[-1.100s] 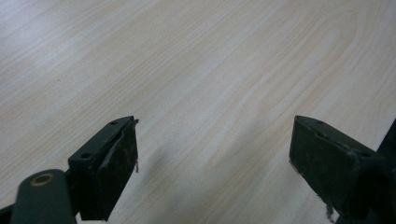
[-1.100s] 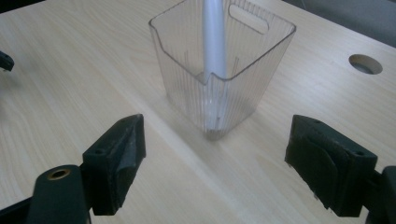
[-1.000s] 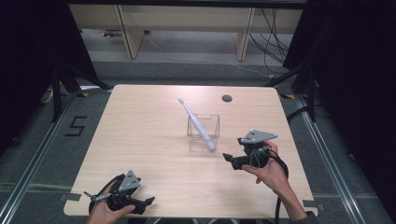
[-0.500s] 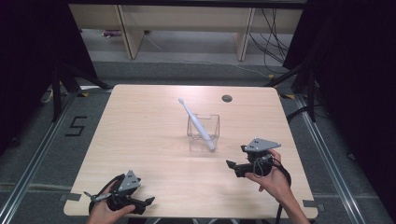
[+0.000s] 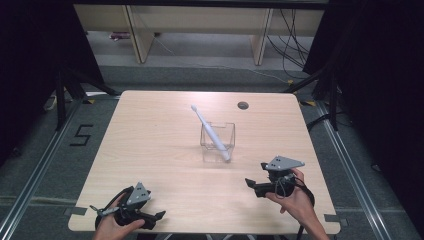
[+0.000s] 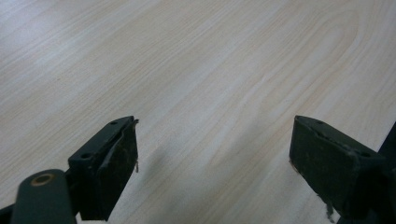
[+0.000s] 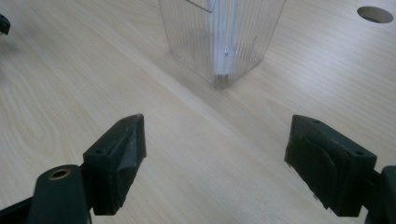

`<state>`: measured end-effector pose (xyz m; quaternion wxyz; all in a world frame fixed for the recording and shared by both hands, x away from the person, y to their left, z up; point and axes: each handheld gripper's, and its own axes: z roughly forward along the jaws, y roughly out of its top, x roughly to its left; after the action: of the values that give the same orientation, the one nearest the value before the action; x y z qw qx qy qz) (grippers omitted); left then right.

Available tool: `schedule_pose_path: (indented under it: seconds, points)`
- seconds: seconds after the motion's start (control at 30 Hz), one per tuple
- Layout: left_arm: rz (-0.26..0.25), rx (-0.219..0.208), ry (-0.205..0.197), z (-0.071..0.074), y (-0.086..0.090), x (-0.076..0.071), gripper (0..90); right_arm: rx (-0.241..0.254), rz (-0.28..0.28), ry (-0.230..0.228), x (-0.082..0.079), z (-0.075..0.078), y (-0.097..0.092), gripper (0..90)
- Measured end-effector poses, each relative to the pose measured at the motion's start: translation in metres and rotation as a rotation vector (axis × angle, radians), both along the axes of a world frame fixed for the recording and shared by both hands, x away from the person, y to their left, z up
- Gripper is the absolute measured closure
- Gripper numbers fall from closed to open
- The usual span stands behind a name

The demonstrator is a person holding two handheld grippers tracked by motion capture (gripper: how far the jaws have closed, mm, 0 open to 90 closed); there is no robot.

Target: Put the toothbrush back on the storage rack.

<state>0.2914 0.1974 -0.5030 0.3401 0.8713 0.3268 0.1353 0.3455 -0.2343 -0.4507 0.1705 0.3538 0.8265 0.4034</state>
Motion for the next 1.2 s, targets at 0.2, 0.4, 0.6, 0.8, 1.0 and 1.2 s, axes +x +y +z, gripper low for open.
schedule_pose_path:
  seconds: [0.2, 0.4, 0.6, 0.8, 1.0, 1.2]
  points:
    - [0.0, 0.001, 0.005, 0.0, 0.0, 0.0, 14.8, 0.005, 0.0, 0.017, -0.005, -0.004, -0.003, 20.2]
    - [0.001, -0.002, -0.001, 0.0, 0.0, 0.0, 14.8, 0.015, -0.009, 0.015, -0.01, -0.006, -0.009, 20.2]
    - [-0.003, 0.006, 0.007, 0.001, 0.0, 0.0, 14.7, 0.007, -0.005, 0.042, -0.015, -0.01, -0.015, 19.7]
    - [-0.002, 0.006, 0.008, 0.001, 0.0, 0.0, 14.8, 0.011, -0.01, 0.048, -0.018, -0.015, -0.019, 19.4]
    - [0.001, -0.002, 0.0, 0.0, 0.0, 0.0, 14.7, -0.001, 0.002, 0.075, -0.022, -0.02, -0.022, 17.0]
    - [0.001, -0.001, -0.001, 0.0, 0.0, 0.0, 14.8, -0.006, -0.023, 0.098, -0.028, -0.024, -0.026, 16.1]
